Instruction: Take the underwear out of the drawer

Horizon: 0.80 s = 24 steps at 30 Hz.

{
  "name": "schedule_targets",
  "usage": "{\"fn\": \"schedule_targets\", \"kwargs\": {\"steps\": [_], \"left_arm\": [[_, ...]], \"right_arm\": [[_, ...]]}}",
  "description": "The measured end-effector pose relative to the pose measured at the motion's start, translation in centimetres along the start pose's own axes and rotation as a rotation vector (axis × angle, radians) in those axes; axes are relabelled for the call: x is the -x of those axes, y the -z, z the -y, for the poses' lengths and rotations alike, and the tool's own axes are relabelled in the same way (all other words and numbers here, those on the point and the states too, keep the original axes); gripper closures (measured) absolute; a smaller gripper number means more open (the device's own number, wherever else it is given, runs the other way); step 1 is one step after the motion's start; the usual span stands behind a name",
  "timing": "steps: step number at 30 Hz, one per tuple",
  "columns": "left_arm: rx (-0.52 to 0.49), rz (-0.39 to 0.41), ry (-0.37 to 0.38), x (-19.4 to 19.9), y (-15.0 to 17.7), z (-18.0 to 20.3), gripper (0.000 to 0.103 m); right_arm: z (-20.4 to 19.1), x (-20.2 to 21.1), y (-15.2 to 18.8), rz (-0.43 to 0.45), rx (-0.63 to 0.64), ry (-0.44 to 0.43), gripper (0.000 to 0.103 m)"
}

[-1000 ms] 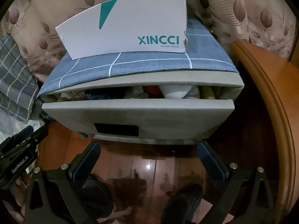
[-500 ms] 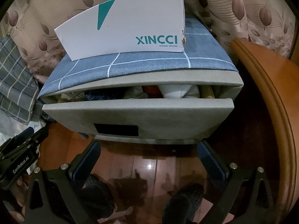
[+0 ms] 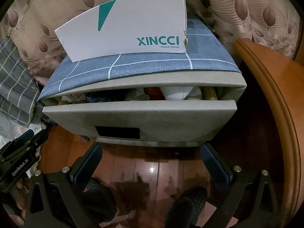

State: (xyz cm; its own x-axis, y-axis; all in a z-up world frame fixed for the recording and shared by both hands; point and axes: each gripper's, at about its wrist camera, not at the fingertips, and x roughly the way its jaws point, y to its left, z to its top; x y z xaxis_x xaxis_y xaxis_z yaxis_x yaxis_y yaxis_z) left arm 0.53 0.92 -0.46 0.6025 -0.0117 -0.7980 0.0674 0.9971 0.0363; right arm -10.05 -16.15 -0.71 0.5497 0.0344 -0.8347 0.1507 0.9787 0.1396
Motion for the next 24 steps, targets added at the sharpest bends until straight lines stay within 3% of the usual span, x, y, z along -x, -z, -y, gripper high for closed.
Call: {"fn": "schedule_targets", "kwargs": {"steps": [24], "left_arm": [[0.001, 0.000, 0.002, -0.03, 0.04, -0.01, 0.046]], "right_arm": [[0.12, 0.02, -0.14, -0.002, -0.001, 0.000, 0.001]]}}
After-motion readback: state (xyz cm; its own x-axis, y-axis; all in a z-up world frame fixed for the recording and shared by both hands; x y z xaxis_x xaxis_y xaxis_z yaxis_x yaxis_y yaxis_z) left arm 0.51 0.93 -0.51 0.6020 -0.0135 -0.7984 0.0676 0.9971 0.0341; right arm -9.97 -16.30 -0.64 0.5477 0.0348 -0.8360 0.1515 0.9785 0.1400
